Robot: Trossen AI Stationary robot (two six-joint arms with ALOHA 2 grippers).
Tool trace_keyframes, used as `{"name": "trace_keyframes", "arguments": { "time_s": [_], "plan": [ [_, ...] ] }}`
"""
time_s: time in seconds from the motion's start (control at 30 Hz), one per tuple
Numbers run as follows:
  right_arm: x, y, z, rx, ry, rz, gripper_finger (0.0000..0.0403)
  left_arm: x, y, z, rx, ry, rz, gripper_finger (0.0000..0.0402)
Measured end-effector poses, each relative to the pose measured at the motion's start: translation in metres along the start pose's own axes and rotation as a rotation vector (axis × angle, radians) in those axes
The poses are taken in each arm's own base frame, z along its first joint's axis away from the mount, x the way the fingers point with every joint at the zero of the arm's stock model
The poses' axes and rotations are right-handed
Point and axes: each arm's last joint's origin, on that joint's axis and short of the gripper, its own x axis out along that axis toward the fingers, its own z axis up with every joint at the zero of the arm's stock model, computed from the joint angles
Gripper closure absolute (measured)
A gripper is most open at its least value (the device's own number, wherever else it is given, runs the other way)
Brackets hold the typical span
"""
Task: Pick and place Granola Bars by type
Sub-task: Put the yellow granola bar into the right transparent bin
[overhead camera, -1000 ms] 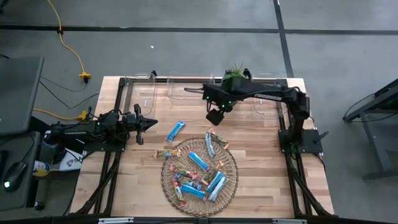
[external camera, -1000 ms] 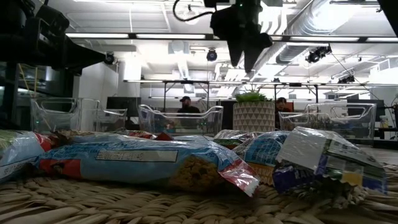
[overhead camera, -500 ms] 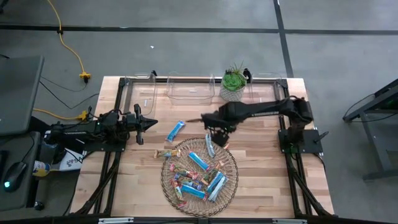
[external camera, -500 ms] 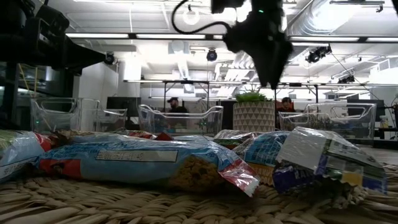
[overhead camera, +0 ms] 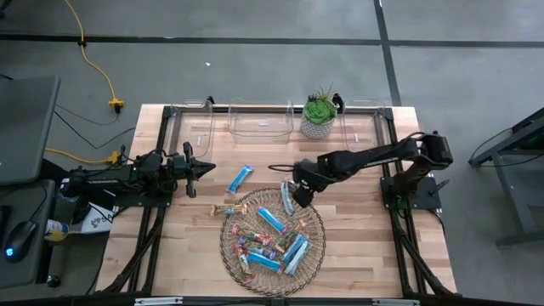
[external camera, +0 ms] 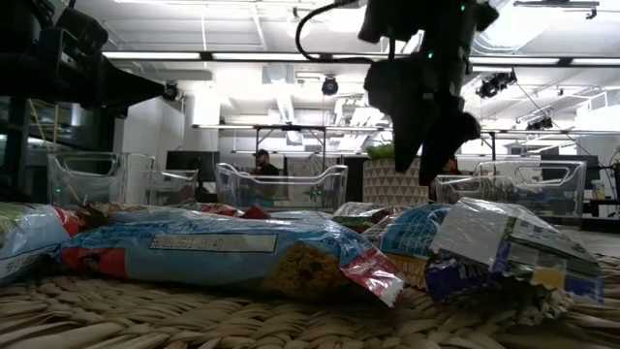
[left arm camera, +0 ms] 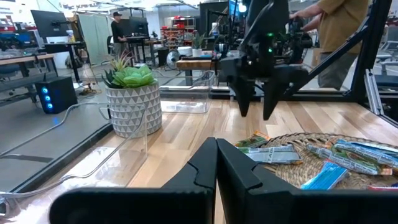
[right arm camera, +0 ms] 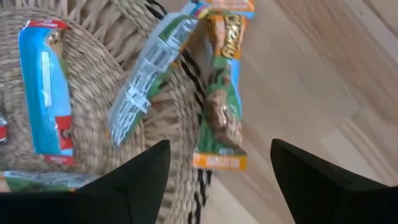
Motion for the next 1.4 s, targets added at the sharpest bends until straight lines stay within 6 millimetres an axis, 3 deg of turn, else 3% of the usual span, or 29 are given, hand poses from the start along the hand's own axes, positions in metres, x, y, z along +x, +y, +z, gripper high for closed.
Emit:
{"name": "trace_keyframes", "arguments": {
  "time_s": [0.33, 0.67, 1.03, 1.4],
  "plan": [
    [0.019, -0.01, 0.018, -0.029, -0.001, 0.023, 0.0139, 0.0, 0.0, 0.0, 0.0, 0.0, 0.0, 0.0399],
    [0.046, -0.008, 0.017, -0.056, 0.052, 0.019, 0.0139, 0.0, 0.0, 0.0, 0.0, 0.0, 0.0, 0.0399],
    [0.05, -0.008, 0.019, -0.072, 0.029, 0.002, 0.0139, 0.0, 0.0, 0.0, 0.0, 0.0, 0.0, 0.0399],
    [0.066, -0.009, 0.018, -0.087, 0.054, -0.026, 0.0139, 0.0, 0.0, 0.0, 0.0, 0.0, 0.0, 0.0399]
  ]
}}
